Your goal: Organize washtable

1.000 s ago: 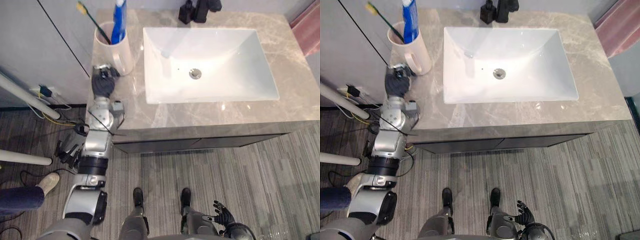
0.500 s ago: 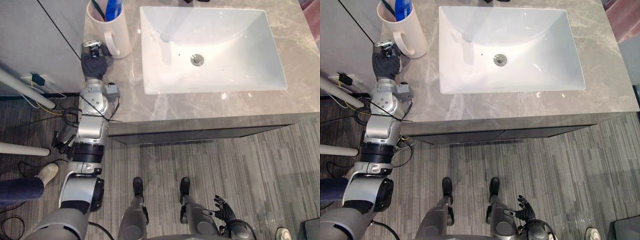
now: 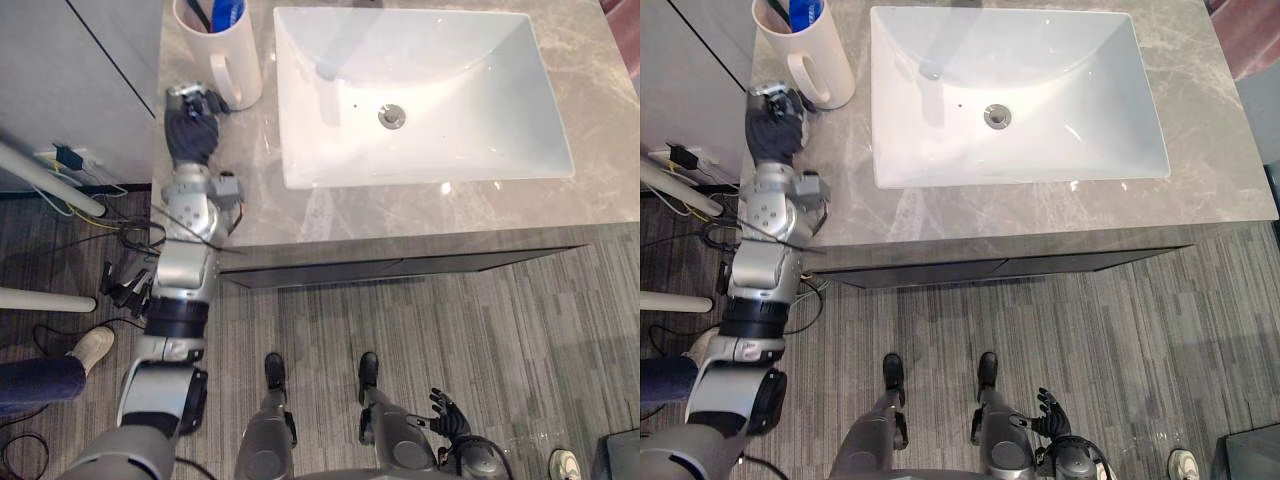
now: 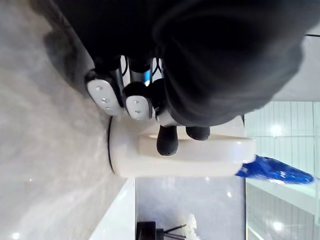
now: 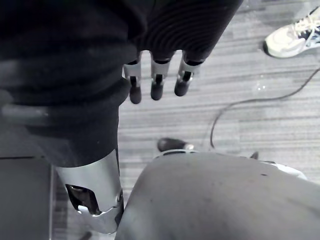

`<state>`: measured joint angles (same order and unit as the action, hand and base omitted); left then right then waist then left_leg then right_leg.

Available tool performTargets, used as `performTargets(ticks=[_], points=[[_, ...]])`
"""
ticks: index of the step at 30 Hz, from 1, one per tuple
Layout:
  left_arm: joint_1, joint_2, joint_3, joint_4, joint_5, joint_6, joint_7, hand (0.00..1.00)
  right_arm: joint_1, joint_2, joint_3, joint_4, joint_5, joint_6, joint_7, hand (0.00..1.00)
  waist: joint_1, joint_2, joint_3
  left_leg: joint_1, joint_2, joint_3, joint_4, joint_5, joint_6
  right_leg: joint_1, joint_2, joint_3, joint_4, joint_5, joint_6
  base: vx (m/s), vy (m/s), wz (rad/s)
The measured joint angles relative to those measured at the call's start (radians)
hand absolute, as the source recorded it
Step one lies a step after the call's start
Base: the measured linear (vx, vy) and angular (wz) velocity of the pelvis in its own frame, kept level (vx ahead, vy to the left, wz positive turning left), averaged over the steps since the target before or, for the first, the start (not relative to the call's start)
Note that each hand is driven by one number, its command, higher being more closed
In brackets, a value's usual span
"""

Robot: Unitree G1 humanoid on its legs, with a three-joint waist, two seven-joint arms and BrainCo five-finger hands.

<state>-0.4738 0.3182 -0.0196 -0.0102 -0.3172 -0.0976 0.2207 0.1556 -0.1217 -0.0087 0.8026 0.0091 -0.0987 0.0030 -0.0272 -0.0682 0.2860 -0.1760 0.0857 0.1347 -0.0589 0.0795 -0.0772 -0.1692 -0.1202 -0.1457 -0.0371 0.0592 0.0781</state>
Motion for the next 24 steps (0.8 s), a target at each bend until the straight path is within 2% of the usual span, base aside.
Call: performTargets(ticks=[3, 7, 11, 14, 17, 24], points=[[0.137, -0.043, -0.023, -0.061, -0.076, -0.026, -0.055, 1.0, 0.003, -0.01, -0.014, 0.009, -0.003, 0.004, 0.002, 0.0, 0.011, 0.03, -0.023, 0.008, 0.0, -0.008, -0.009, 0.002, 0.002, 0.008, 0.0, -0.011, 0.0, -0.003, -0.004, -0.01, -0.004, 0.08], [0.227, -0.051, -0.051, -0.081, -0.166, -0.039, -0.106, 1.0, 0.005, -0.025, -0.013, 0.024, -0.012, 0.013, 0.002, 0.0, 0.017, 0.054, -0.06, 0.009, 0.0, -0.011, -0.011, 0.002, 0.002, 0.01, 0.001, -0.015, 0.0, -0.003, -0.004, 0.0, 0.0, 0.0], [0.261, -0.048, -0.073, -0.08, -0.25, -0.032, -0.136, 1.0, 0.006, -0.026, -0.011, 0.041, -0.02, 0.013, 0.002, 0.0, 0.015, 0.052, -0.09, 0.015, 0.001, -0.011, -0.011, 0.002, 0.002, 0.016, 0.001, -0.015, -0.001, -0.003, -0.004, 0.0, 0.0, 0.0], [0.25, -0.035, -0.094, -0.07, -0.265, -0.024, -0.134, 1.0, 0.006, -0.026, -0.006, 0.048, -0.02, 0.013, 0.001, 0.0, 0.014, 0.048, -0.093, 0.022, 0.001, -0.013, -0.011, 0.002, 0.002, 0.023, 0.001, -0.017, -0.001, -0.003, -0.003, 0.0, 0.0, 0.0], [0.177, -0.025, -0.097, -0.001, -0.286, -0.017, -0.125, 1.0, 0.006, -0.026, -0.002, 0.05, -0.02, 0.015, 0.001, 0.0, 0.013, 0.047, -0.095, 0.021, 0.001, -0.013, -0.011, 0.002, 0.002, 0.023, 0.001, -0.017, -0.002, -0.002, -0.002, 0.0, 0.0, 0.0], [-0.008, 0.067, -0.098, 0.143, -0.355, -0.014, -0.082, 1.0, 0.006, -0.024, 0.0, 0.047, -0.019, 0.019, -0.003, 0.0, -0.013, 0.042, -0.097, -0.004, 0.0, -0.013, -0.011, 0.006, 0.004, 0.003, 0.001, -0.018, -0.013, 0.006, 0.004, 0.01, -0.001, 0.0]])
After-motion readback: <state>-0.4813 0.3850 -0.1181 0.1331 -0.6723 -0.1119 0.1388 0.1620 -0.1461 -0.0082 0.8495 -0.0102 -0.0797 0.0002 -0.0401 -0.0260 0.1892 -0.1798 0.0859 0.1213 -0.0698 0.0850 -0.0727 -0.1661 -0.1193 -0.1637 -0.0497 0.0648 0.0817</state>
